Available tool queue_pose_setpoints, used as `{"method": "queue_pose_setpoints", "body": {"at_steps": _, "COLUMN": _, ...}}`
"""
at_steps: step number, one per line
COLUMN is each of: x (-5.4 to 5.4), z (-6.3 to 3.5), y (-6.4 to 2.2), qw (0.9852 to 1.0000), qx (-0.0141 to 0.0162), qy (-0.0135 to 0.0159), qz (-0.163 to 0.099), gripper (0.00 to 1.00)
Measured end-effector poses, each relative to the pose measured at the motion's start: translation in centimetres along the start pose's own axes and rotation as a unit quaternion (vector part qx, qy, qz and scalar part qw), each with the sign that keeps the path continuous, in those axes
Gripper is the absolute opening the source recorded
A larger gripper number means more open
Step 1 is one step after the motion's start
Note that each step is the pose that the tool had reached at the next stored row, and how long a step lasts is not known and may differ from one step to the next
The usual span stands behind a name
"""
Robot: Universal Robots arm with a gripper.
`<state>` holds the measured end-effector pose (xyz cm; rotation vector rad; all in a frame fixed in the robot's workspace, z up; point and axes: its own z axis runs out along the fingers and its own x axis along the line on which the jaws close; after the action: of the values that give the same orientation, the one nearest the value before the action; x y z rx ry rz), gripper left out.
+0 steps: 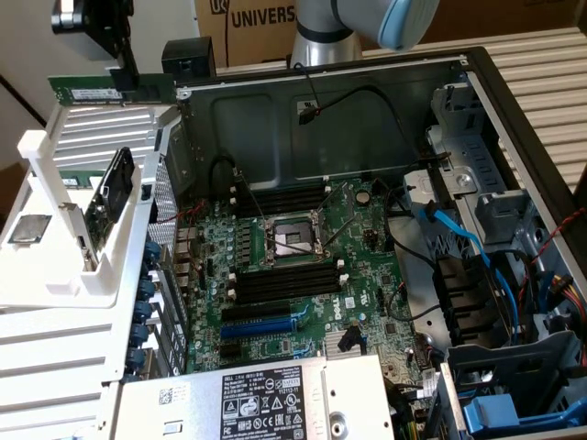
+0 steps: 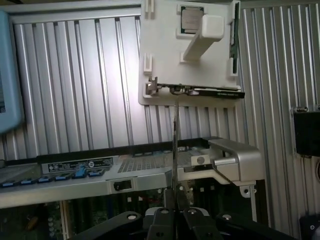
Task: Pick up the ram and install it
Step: 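Pick up the ram and move it above insertion slot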
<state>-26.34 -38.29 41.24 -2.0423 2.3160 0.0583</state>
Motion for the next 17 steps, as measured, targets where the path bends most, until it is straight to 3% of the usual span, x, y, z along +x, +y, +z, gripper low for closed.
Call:
{"method": "queue_pose_setpoints", "body": {"at_steps": 2, "x": 0.0, "z": 0.01, "y": -0.58, "qw": 1.0000, "qx": 0.0012, "qy": 0.0092, "qz": 0.000, "gripper": 0.13}}
{"method": "queue_pose_setpoints", "body": {"at_steps": 3, "x": -0.1, "z": 0.01, "y": -0.82, "qw": 0.9999, "qx": 0.0015, "qy": 0.0115, "qz": 0.000, "gripper": 0.13}}
{"method": "queue_pose_setpoints", "body": {"at_steps": 11, "x": -0.1, "z": 0.01, "y": -2.43, "qw": 0.9999, "qx": 0.0014, "qy": 0.0116, "qz": -0.003, "gripper": 0.13}}
{"method": "queue_pose_setpoints", "body": {"at_steps": 13, "x": -0.2, "z": 0.01, "y": -3.78, "qw": 0.9999, "qx": 0.0010, "qy": 0.0117, "qz": -0.006, "gripper": 0.13}}
{"method": "queue_pose_setpoints", "body": {"at_steps": 17, "x": -0.4, "z": 0.03, "y": -5.54, "qw": 0.9999, "qx": -0.0001, "qy": 0.0118, "qz": -0.008, "gripper": 0.13}}
